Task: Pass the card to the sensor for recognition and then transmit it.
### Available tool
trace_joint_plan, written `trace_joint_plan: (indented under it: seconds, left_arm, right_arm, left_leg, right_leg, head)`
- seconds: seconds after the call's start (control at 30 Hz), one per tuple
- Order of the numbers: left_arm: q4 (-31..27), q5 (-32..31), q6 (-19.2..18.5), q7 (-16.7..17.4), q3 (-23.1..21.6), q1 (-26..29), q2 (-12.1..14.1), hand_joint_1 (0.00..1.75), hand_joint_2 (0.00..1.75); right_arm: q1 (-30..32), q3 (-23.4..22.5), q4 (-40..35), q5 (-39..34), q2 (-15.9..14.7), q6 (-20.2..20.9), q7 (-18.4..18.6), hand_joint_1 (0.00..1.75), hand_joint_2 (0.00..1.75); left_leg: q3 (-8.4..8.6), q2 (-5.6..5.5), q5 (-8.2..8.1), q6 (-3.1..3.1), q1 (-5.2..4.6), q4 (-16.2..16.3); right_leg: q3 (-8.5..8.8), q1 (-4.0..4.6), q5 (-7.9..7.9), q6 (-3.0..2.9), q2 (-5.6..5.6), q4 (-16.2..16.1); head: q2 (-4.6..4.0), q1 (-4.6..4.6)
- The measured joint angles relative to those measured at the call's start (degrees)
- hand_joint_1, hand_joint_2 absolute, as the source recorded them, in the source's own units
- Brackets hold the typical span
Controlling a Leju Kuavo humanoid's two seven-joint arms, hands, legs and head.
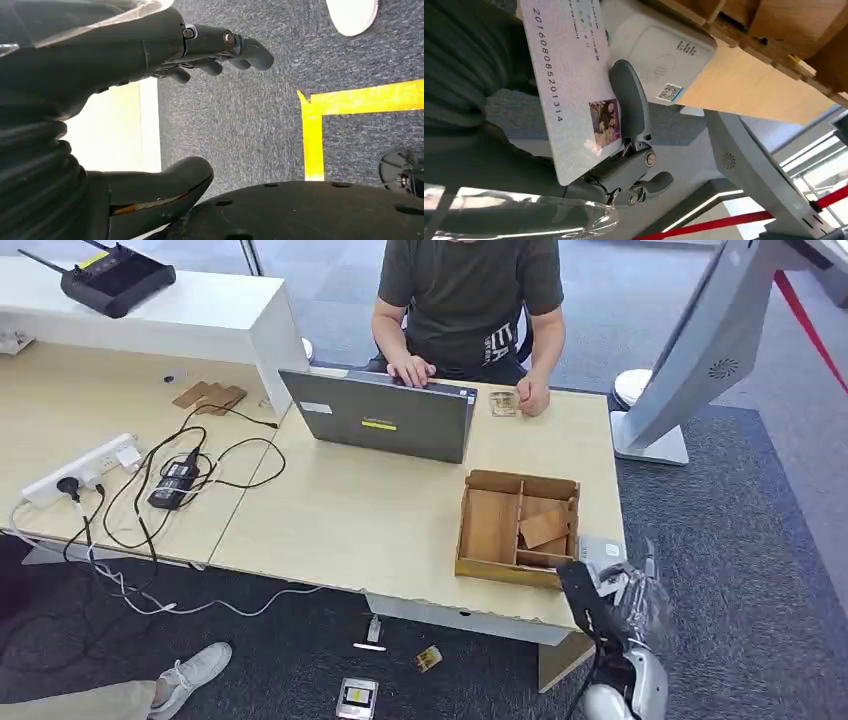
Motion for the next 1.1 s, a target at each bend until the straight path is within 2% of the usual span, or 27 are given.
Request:
trace_joint_plan:
  seconds: [0.13, 0.27, 0.37, 0.47, 0.6, 0.7, 0.87, 1.1]
  left_arm:
    - [0.0, 0.0, 0.1, 0.0, 0.4, 0.0, 0.0, 0.00, 1.75]
    - [0.0, -0.2, 0.1, 0.0, 0.9, 0.0, 0.0, 0.00, 1.75]
    - [0.0, -0.3, 0.1, 0.2, 0.9, -0.1, 0.0, 0.00, 1.75]
    - [0.0, -0.3, 0.1, 0.2, 1.0, -0.1, 0.0, 0.00, 1.75]
    - [0.0, -0.5, 0.0, 0.2, 1.3, -0.1, 0.0, 0.00, 1.75]
    - [0.0, -0.6, 0.0, 0.2, 1.4, -0.1, 0.0, 0.00, 1.75]
    - [0.0, -0.7, -0.5, 0.2, 1.5, -0.1, 0.0, 0.00, 1.75]
    - [0.0, -0.7, -0.9, 0.2, 1.5, -0.1, 0.0, 0.00, 1.75]
  right_arm:
    - [-1.4, 1.0, 2.2, -0.7, 0.2, 0.0, 2.3, 1.75, 1.75]
    - [-3.0, 2.4, 4.5, -0.7, 0.1, 0.0, 6.5, 1.75, 1.75]
    - [-4.1, 3.3, 5.4, 1.0, -0.3, 0.0, 11.0, 1.75, 1.75]
    - [-4.9, 4.0, 6.0, 1.7, -0.8, 0.0, 12.4, 1.75, 1.75]
    - [-5.7, 5.2, 6.8, 5.9, -1.6, 0.3, 16.1, 1.75, 1.75]
    - [-5.9, 5.2, 7.1, 11.2, -2.2, 1.7, 17.1, 1.75, 1.75]
    - [-5.5, 3.8, 7.0, 20.1, -2.7, 6.5, 17.5, 1.75, 1.75]
    - [-3.4, 0.4, 5.8, 26.3, -2.8, 7.4, 17.5, 1.75, 1.75]
  left_leg:
    - [0.00, 0.00, 0.00, 0.00, 0.00, 0.0]
    - [0.01, -0.01, 0.00, 0.00, 0.00, 0.0]
    - [0.01, 0.00, 0.00, 0.00, 0.00, 0.0]
    - [0.01, 0.00, 0.00, 0.00, 0.00, 0.0]
    - [0.01, -0.01, 0.00, 0.00, 0.00, 0.0]
    - [0.01, -0.01, 0.00, 0.00, 0.00, 0.0]
    - [0.02, -0.01, 0.00, 0.00, 0.00, 0.0]
    - [0.02, 0.00, 0.00, 0.00, 0.00, 0.0]
  right_leg:
    - [0.00, 0.00, 0.00, 0.00, 0.00, 0.0]
    - [0.00, 0.00, 0.00, 0.00, 0.00, 0.0]
    - [0.00, 0.00, 0.00, 0.00, 0.00, 0.0]
    - [0.00, 0.00, 0.00, 0.00, 0.00, 0.0]
    - [-0.01, -0.01, 0.00, 0.00, 0.00, 0.0]
    - [-0.01, -0.01, 0.00, 0.00, 0.00, 0.0]
    - [-0.01, -0.01, 0.00, 0.00, 0.00, 0.0]
    - [0.00, -0.01, 0.00, 0.00, 0.00, 0.0]
  head:
    - [0.00, 0.00]
    - [0.00, 0.00]
    - [0.00, 0.00]
    - [0.00, 0.00]
    - [0.00, 0.00]
    - [0.00, 0.00]
    - [0.00, 0.00]
    - [0.00, 0.00]
